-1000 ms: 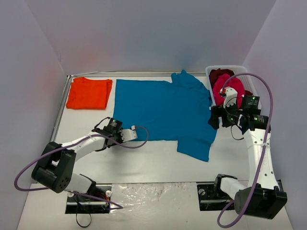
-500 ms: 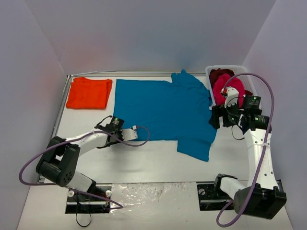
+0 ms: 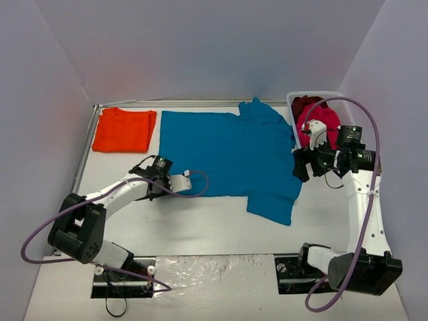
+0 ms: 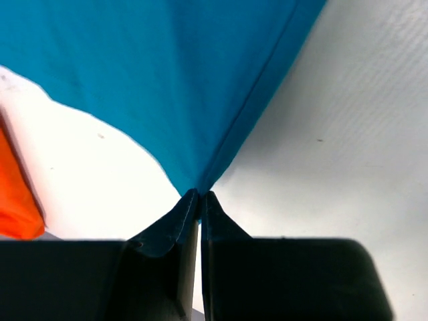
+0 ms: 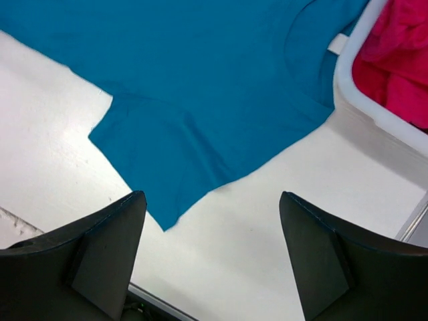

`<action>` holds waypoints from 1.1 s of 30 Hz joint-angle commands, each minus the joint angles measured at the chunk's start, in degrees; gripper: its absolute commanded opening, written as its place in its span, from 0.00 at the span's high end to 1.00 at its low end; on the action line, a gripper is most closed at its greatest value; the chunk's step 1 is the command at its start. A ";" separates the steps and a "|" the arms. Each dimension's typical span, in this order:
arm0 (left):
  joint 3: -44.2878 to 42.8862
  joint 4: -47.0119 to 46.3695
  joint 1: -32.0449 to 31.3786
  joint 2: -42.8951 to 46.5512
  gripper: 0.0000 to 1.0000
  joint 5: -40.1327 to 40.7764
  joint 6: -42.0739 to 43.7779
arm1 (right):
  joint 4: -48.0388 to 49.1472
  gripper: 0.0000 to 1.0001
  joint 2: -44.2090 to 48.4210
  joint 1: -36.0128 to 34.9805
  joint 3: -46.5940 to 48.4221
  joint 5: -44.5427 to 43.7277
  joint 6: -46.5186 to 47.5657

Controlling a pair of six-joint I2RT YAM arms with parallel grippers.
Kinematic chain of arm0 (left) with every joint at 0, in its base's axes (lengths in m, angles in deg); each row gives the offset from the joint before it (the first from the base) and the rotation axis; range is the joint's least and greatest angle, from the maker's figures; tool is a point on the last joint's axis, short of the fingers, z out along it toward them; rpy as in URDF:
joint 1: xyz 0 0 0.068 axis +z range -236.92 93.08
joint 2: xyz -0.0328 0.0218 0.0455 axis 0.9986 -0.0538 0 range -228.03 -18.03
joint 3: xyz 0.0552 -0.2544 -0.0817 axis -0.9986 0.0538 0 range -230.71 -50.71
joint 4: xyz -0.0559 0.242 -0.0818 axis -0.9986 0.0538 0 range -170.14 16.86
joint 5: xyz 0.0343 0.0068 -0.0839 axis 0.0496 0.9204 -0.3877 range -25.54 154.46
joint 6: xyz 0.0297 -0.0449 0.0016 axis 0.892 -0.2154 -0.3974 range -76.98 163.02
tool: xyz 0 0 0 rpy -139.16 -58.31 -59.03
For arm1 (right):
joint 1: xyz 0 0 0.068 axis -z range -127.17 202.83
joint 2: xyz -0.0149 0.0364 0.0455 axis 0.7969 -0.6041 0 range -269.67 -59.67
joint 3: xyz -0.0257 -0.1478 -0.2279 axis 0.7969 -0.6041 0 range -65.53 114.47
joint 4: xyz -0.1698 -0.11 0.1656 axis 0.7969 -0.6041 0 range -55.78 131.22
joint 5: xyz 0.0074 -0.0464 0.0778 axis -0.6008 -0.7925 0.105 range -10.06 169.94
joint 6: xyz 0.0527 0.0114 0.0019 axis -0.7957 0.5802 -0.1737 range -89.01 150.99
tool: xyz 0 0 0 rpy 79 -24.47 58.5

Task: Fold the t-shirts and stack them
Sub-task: Grap the side of the flattened tshirt closest away from the robot with both arms

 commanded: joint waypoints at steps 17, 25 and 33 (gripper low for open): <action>-7.09 3.34 7.26 -7.11 0.98 3.14 -9.47 | -7.62 0.80 -20.70 -16.99 0.84 -19.34 7.07; -6.92 4.39 8.05 -5.79 0.98 1.91 -10.44 | 2.14 1.00 -38.20 -16.90 8.13 -21.72 0.56; -5.25 5.62 11.47 -1.57 0.98 0.15 -9.21 | 2.59 1.00 -51.12 -17.17 17.00 -22.25 -2.34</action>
